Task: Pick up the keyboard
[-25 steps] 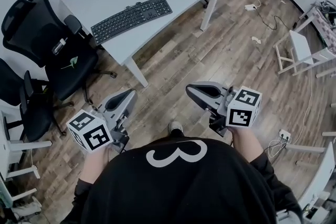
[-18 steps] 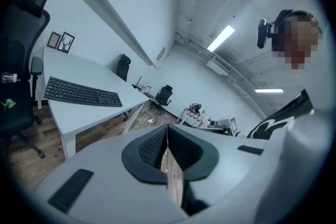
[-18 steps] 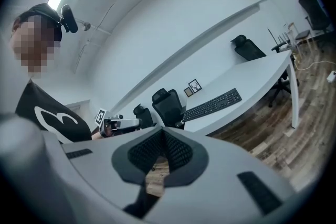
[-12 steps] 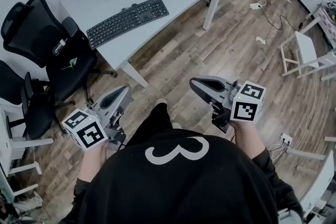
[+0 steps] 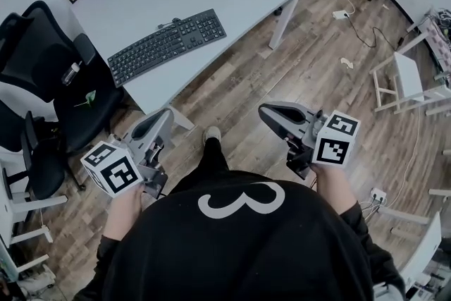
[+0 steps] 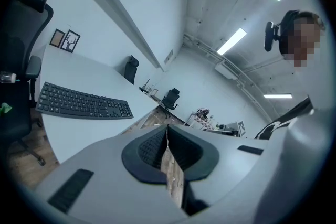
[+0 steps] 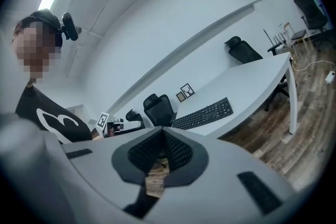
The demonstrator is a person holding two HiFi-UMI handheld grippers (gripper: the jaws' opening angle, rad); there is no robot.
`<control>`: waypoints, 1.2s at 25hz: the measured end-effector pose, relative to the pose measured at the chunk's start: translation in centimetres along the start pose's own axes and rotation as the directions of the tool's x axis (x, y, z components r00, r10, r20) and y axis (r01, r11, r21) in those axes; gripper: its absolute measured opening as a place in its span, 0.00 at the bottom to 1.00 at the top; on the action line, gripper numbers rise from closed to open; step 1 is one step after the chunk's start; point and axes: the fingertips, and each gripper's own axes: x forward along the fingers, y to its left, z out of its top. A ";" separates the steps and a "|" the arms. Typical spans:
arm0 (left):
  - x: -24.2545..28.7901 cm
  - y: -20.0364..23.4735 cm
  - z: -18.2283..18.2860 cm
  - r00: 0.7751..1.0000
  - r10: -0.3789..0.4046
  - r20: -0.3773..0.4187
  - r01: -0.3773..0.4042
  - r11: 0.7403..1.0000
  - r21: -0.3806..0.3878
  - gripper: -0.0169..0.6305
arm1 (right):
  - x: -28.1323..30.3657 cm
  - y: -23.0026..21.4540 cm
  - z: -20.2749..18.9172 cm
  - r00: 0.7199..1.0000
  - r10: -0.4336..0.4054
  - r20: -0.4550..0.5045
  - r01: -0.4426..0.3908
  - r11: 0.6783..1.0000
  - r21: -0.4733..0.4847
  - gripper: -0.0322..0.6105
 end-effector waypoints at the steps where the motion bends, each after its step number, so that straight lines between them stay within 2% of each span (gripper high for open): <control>1: 0.7 0.5 0.8 1.000 -0.005 -0.003 0.005 1.000 0.004 0.05 | 0.6 -0.7 0.7 1.000 -0.003 0.001 0.003 1.000 0.002 0.06; 12: 5.1 9.2 7.1 0.999 0.005 -0.042 -0.006 1.000 -0.030 0.05 | 9.2 -6.8 6.4 0.999 -0.004 -0.037 0.005 1.000 0.029 0.06; 21: 6.0 16.7 10.5 0.998 0.031 -0.046 -0.035 0.995 -0.094 0.05 | 16.8 -10.1 9.8 0.995 -0.006 -0.099 0.009 1.000 0.025 0.06; 30: 4.8 21.1 11.0 0.996 0.089 -0.015 -0.091 0.987 -0.129 0.05 | 19.6 -12.7 10.3 0.990 -0.002 -0.142 0.005 1.000 0.024 0.06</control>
